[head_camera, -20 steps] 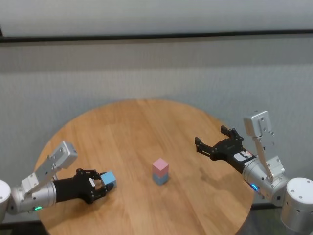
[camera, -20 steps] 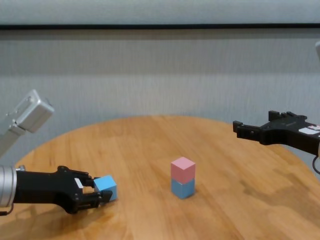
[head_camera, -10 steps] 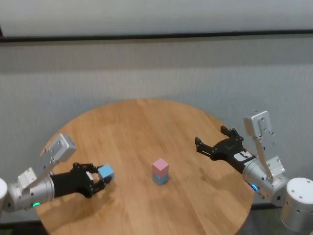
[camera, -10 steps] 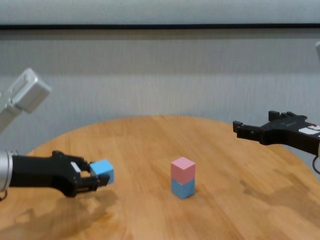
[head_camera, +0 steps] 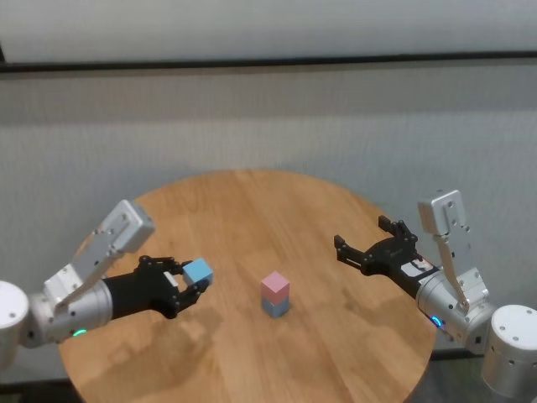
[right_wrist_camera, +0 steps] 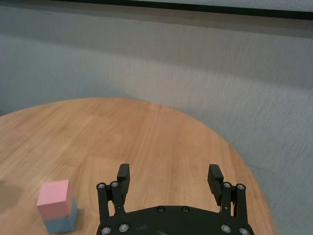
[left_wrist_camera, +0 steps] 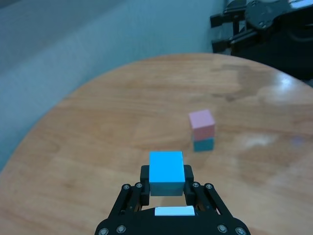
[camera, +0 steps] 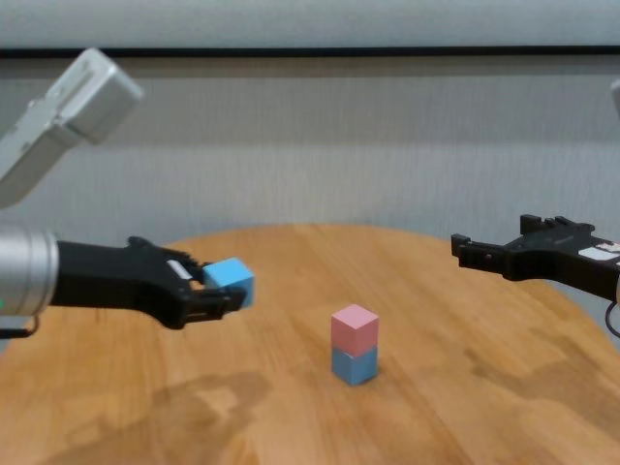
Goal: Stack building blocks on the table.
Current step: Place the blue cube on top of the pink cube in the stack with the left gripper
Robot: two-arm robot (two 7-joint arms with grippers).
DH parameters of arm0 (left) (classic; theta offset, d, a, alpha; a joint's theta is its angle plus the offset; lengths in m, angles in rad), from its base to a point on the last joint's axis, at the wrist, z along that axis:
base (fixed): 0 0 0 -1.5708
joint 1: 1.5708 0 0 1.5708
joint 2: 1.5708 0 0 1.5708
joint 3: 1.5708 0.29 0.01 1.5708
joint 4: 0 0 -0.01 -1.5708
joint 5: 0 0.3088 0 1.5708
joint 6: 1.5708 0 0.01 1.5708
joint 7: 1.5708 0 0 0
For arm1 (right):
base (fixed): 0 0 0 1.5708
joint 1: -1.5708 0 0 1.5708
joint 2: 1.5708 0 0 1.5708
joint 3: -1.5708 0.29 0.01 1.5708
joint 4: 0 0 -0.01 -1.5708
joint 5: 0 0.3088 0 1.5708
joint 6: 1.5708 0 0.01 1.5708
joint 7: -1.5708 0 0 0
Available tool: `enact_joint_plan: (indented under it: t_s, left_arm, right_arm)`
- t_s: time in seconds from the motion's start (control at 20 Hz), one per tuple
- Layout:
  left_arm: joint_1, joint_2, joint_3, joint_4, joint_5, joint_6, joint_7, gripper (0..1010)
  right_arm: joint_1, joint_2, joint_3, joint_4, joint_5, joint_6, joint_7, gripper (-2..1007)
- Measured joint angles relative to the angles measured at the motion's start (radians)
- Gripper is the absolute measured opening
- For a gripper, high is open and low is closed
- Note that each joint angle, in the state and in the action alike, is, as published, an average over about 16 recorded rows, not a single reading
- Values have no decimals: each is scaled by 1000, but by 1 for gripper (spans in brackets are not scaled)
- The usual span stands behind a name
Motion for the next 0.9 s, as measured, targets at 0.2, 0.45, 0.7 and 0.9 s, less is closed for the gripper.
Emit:
enact_joint_plan:
  t_s: [0.2,0.45,0.7,0.9]
  left_arm:
    - [3,-8,11,-59,8,58,32,394]
    - [-5,-30,29,-87,21,117,63,394]
    - [-16,-56,41,-91,32,162,86,394]
    - [-23,-76,49,-88,39,190,98,394]
  right_arm:
    - [0,0,0,0,0,0,0,1005]
    - [0,0,0,0,0,0,0,1004]
    - [0,0,0,0,0,0,0,1005]
    - [0,0,0,0,0,0,0,1004]
